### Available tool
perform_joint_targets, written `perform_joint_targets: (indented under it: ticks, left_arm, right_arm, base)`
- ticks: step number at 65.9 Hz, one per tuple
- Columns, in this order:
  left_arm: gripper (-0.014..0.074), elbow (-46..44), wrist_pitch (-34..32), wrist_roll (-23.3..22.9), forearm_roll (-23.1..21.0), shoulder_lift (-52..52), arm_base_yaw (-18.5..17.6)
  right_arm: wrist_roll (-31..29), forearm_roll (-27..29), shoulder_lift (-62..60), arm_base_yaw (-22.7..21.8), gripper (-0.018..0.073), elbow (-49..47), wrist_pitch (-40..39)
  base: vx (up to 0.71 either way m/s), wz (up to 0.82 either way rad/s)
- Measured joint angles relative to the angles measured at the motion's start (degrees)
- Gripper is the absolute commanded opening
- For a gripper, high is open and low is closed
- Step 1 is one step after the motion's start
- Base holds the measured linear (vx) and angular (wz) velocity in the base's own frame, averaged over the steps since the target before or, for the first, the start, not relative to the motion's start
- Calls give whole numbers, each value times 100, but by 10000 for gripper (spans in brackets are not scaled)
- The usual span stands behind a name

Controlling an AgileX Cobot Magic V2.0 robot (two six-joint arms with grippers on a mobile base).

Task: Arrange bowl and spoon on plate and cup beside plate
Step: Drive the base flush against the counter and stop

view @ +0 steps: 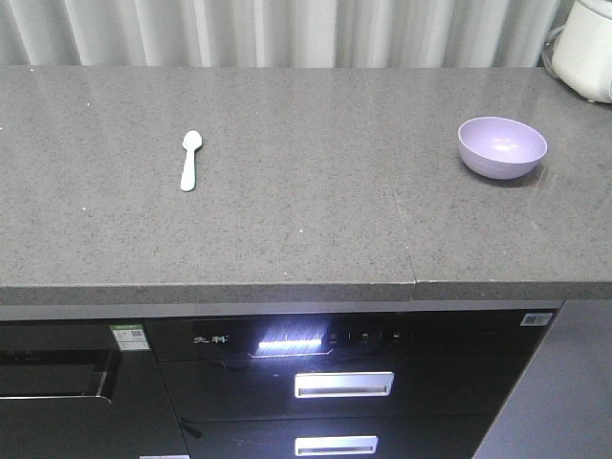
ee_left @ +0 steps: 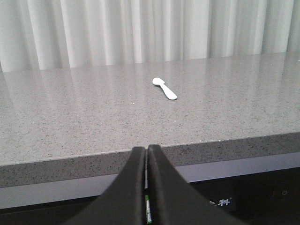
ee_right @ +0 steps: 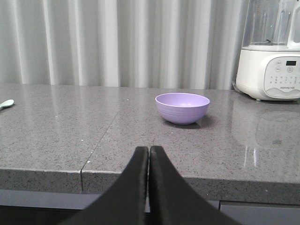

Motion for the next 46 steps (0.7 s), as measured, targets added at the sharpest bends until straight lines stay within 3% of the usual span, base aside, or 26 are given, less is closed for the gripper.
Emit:
perform_joint_targets:
  ticks: [46]
  left_arm:
    - [-6,0,0,0,0,0,0]
  right_arm:
    - [0,0,0,0,-2,0,0]
  base:
    - [3,1]
